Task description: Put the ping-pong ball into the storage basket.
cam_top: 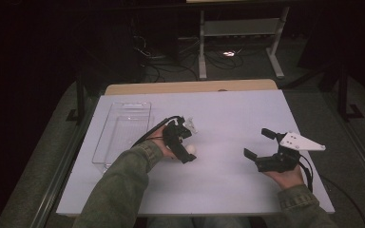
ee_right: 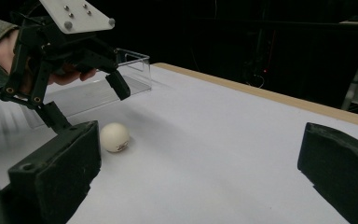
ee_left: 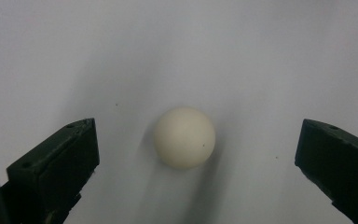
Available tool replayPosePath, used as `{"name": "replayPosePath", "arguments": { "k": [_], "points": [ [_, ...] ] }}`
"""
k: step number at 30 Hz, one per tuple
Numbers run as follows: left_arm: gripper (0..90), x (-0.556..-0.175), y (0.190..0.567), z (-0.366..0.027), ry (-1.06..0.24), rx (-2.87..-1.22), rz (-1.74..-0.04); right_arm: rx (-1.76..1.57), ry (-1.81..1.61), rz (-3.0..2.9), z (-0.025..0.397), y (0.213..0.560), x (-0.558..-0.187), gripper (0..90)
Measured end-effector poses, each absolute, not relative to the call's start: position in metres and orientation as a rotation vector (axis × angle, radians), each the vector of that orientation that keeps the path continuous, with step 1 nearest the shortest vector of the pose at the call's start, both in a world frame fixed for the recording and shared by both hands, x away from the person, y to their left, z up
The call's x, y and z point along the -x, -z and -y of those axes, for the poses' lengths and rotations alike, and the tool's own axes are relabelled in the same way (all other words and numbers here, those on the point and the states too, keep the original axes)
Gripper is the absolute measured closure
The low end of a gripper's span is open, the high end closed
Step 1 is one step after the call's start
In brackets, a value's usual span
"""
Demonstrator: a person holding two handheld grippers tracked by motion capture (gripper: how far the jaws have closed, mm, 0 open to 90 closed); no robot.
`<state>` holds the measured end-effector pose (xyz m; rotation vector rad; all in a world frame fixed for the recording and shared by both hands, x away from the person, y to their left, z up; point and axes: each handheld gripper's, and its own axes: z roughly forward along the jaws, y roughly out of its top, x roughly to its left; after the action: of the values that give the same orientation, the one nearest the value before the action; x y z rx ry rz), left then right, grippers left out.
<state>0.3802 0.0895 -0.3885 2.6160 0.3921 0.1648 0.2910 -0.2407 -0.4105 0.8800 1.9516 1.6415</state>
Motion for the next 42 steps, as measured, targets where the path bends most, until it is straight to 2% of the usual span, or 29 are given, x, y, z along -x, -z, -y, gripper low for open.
{"name": "replayPosePath", "arguments": {
  "k": [28, 38, 42],
  "points": [
    [0.0, -0.389, 0.411, -0.080, -0.092, -2.734, -0.396, -0.881, -1.646, -1.958, 0.241, 0.411, -0.291, 0.0],
    [13.6, -0.392, 0.413, -0.079, -0.096, -2.734, -0.408, -0.879, -1.646, -1.963, 0.240, 0.411, -0.291, 0.0],
    [14.7, -0.394, 0.416, -0.077, -0.087, -2.754, -0.410, -0.880, -1.649, -1.959, 0.241, 0.411, -0.291, 0.0]
  ]
}}
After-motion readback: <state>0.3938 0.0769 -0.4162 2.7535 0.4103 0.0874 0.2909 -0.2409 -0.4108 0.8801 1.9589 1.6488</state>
